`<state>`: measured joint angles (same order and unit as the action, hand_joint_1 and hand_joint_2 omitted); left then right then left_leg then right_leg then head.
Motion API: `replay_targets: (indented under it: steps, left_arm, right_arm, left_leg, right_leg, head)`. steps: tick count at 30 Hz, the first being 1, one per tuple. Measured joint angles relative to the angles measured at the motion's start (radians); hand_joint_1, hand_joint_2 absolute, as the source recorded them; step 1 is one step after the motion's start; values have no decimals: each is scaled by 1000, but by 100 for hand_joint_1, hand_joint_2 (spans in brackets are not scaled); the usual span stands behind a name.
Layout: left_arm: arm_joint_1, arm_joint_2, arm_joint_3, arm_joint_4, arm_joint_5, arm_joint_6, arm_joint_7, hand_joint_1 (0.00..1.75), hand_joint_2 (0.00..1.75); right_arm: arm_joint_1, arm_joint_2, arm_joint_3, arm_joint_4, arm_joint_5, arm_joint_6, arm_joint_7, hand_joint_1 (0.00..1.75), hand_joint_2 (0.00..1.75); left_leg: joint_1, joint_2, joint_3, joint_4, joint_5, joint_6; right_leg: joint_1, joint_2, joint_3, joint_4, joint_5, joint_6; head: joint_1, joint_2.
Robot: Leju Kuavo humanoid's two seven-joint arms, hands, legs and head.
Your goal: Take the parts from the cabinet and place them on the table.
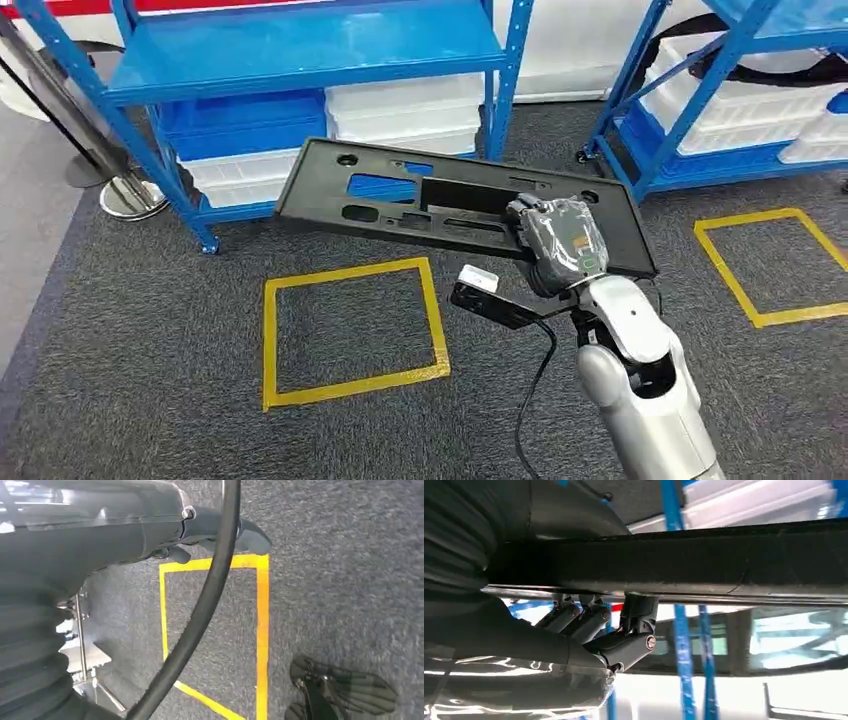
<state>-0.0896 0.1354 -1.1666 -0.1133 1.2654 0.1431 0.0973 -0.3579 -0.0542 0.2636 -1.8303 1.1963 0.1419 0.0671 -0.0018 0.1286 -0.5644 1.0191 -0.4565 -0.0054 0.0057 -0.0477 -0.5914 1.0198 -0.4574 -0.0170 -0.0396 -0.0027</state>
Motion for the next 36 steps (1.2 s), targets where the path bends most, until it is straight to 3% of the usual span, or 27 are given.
replay_targets:
  steps: [1,2,3,4,5,6,7,8,9,10,11,12,15,16,17,21,23,24,25,26,28,29,30,31,34,35,36]
  left_arm:
    - [-1,0,0,0,0,0,0,0,175]
    - [0,0,0,0,1,0,-1,0,175]
    - [1,0,0,0,2,0,-1,0,175]
    - [4,0,0,0,3,0,-1,0,175]
    - [6,0,0,0,3,0,-1,0,175]
    - [9,0,0,0,3,0,-1,0,175]
    - [10,0,0,0,3,0,-1,0,175]
    - [10,0,0,0,3,0,-1,0,175]
    - [9,1,1,0,4,0,-1,0,175]
    - [9,1,1,0,6,-2,-1,0,175]
    - [10,4,1,0,11,-3,0,0,175]
    - [13,5,2,0,19,-11,2,0,175]
    - [11,19,13,0,37,-25,9,0,175]
    - [8,20,16,0,42,-31,13,0,175]
    - [6,31,18,0,43,-37,20,0,175]
    - [6,32,18,0,44,-37,21,0,175]
    - [10,38,18,0,44,-48,37,0,175]
    - [15,47,18,0,40,-58,54,0,175]
    - [21,60,18,0,35,-66,66,0,175]
    - [21,63,18,0,35,-67,69,0,175]
    - [20,64,18,0,32,-69,69,0,175]
    - [21,65,17,0,28,-69,69,0,175]
    - [25,66,16,0,21,-69,70,0,175]
    - [28,67,14,0,15,-69,71,0,175]
    - [27,71,4,0,-5,-87,78,0,175]
    - [26,73,-2,0,-15,-98,83,0,175]
    - [27,73,-11,0,-30,-109,91,0,175]
  right_arm:
    - [0,0,0,0,-2,0,1,175,175]
    - [-5,-1,0,1,-2,0,2,175,175]
    - [-8,0,0,2,-3,0,1,175,175]
    - [-8,0,0,3,-6,0,1,175,175]
    - [-7,0,0,5,-6,1,2,175,175]
    - [-6,0,0,7,-8,1,2,175,175]
    - [-5,-1,0,9,-8,1,2,175,175]
    - [-5,-1,0,9,-8,1,2,175,175]
    - [-5,-1,0,9,-9,1,2,175,175]
    - [-6,-1,0,9,-9,1,2,175,175]
    - [-6,-1,0,9,-9,1,3,175,175]
    - [-14,2,8,11,-6,2,8,175,175]
    - [-28,21,42,25,19,0,27,175,175]
    - [-32,29,58,30,27,-1,30,175,175]
    - [-35,35,69,34,33,-3,34,175,175]
    - [-37,36,71,34,34,-3,36,175,175]
    - [-46,47,91,44,44,-10,42,175,175]
    - [-49,61,115,56,55,-22,53,175,175]
    - [-47,69,138,73,62,-27,60,175,175]
    - [-47,71,143,77,62,-27,61,175,175]
    - [-48,73,146,84,64,-30,61,175,175]
    - [-48,74,147,85,65,-34,64,175,175]
    - [-49,74,148,85,66,-38,64,175,175]
    - [-47,74,148,85,68,-42,64,175,175]
    - [-37,71,148,85,71,-45,70,175,175]
    - [-36,71,148,85,72,-45,71,175,175]
    - [-39,70,148,85,73,-45,72,175,175]
  left_leg:
    - [7,-33,-5,10,-15,-9]
    - [9,-83,-19,47,-46,-12]
    - [10,-109,-49,119,-90,-15]
    - [11,-119,-87,211,-134,-19]
    - [11,-121,-116,278,-158,-21]
    - [11,-121,-131,312,-161,-22]
    - [12,-121,-124,300,-142,-22]
    - [15,-123,-97,246,-103,-21]
    - [17,-131,-53,154,-51,-20]
    - [20,-156,-14,70,-11,-18]
    - [23,-196,0,37,-19,-15]
    - [24,-201,6,9,-25,-15]
    - [20,-170,4,12,-20,-6]
    - [31,-156,7,1,-13,1]
    - [29,-148,9,-2,-10,6]
    - [30,-147,9,-2,-10,8]
    - [27,-133,8,-3,-8,11]
    - [24,-118,6,-2,-9,12]
    - [24,-88,4,-2,-9,12]
    - [24,-78,5,-2,-9,12]
    - [24,-61,10,-1,-13,7]
    - [22,-54,13,-1,-16,2]
    - [13,-45,12,4,-21,-5]
    - [13,-38,13,0,-19,-11]
    - [13,7,26,-6,-23,-27]
    - [18,-27,22,7,-42,-32]
    - [18,-76,7,45,-72,-33]
  right_leg:
    - [-7,7,2,-6,6,-7]
    - [-9,18,0,-6,10,-13]
    - [-9,29,-3,-6,12,-16]
    - [-9,41,-5,-6,14,-18]
    - [-9,54,-7,-4,14,-19]
    - [-9,67,-9,-2,15,-18]
    - [-9,81,-10,2,15,-18]
    - [-10,94,-11,5,15,-18]
    - [-10,108,-11,10,14,-17]
    - [-10,119,-11,14,12,-14]
    - [-11,126,-15,15,13,-10]
    - [-8,143,-25,24,16,-1]
    - [-14,174,-41,17,32,21]
    - [-9,177,-44,21,29,24]
    - [-6,131,-50,37,13,27]
    - [-5,118,-54,46,6,28]
    - [-8,75,-87,118,-41,31]
    - [-12,59,-133,222,-90,35]
    - [-18,52,-177,319,-108,40]
    - [-20,49,-157,280,-77,40]
    - [-19,23,-66,118,3,36]
    - [-13,-31,-28,40,12,28]
    - [5,-60,-20,18,1,22]
    - [-1,-40,-25,21,4,12]
    - [2,0,-28,13,11,-7]
    - [-5,10,-24,7,16,-14]
    - [-6,21,-24,6,18,-19]
  head:
    - [0,0]
    - [0,0]
    - [0,0]
    - [0,0]
    - [0,0]
    - [0,0]
    - [0,0]
    - [0,0]
    - [0,0]
    - [0,0]
    - [0,0]
    - [0,0]
    - [0,0]
    - [0,0]
    - [1,0]
    - [1,0]
    - [0,0]
    - [0,0]
    - [1,0]
    - [0,0]
    - [1,0]
    - [0,0]
    - [1,0]
    - [0,0]
    - [0,0]
    - [0,0]
    - [0,0]
